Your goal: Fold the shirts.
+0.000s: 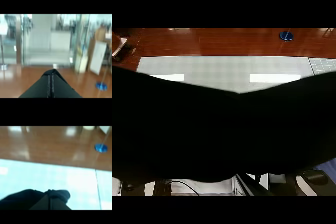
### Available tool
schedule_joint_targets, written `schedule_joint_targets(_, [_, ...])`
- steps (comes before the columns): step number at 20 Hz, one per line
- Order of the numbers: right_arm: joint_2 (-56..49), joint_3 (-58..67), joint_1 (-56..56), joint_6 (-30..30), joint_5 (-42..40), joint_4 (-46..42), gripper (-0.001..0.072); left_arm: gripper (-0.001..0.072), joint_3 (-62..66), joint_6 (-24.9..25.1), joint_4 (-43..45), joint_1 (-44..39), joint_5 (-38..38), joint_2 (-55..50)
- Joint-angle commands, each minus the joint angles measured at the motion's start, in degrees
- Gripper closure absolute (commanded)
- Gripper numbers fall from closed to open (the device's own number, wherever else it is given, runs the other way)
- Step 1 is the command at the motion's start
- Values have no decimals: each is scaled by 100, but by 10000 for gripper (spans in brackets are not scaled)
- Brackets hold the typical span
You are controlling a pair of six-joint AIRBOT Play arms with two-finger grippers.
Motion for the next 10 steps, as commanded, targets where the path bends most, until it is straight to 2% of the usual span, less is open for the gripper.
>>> schedule_joint_targets(1, [66, -1095, -2, 181, -293, 72, 693, 692, -769, -299, 289, -420, -564, 92])
schedule_joint_targets(3, [2, -2271, -2, 197, -673, 9, 694, 691, -1591, -299, 223, -428, -741, 79])
schedule_joint_targets(6, [-286, -3689, -2, 457, -1572, -146, 695, 692, -2758, -232, 219, -431, -542, -118])
schedule_joint_targets(8, [-811, -4079, -2, 531, -2074, -144, 696, 692, -3346, -136, 59, -431, -133, -505])
schedule_joint_targets(10, [-1530, -4019, -66, 531, -2590, -177, 695, 692, -3644, 260, -428, -433, 278, -1110])
